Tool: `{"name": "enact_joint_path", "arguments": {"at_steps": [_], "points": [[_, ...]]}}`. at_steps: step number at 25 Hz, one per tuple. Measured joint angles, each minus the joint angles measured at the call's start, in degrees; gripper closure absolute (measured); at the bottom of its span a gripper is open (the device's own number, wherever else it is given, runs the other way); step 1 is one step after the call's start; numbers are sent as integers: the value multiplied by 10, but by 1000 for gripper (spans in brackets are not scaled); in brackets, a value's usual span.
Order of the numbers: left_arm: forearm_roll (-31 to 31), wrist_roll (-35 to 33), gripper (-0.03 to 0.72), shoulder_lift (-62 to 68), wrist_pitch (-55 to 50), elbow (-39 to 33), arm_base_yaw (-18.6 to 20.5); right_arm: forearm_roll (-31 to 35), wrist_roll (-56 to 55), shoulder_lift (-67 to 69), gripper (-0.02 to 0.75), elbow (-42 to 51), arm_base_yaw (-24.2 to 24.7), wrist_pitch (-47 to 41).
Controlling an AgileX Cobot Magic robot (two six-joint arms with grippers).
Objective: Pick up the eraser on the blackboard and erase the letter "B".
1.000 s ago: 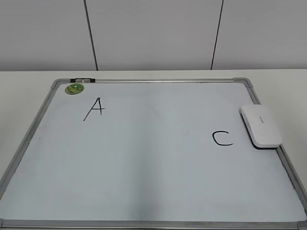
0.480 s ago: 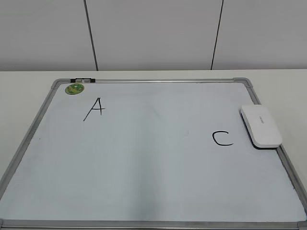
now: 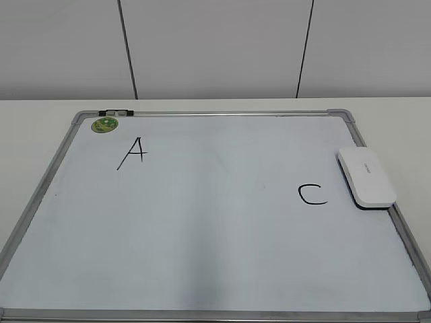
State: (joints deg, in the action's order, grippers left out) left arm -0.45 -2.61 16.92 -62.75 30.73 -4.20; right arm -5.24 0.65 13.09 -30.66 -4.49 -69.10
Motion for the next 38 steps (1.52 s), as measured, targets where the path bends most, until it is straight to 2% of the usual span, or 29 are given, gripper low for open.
{"name": "enact_joint_path", "arguments": {"at_steps": [5,27,31,38], "points": [[0,1,198,-1,1,-13,0,2,-1,0,146,17,0,35],[0,1,198,-6,1,-13,0,4,-1,-5,146,17,0,41],[0,1,198,-41,1,-13,9,4,-1,-32,146,17,1,41],[0,1,198,-139,0,-13,30,4,-1,-101,146,17,39,41]]}}
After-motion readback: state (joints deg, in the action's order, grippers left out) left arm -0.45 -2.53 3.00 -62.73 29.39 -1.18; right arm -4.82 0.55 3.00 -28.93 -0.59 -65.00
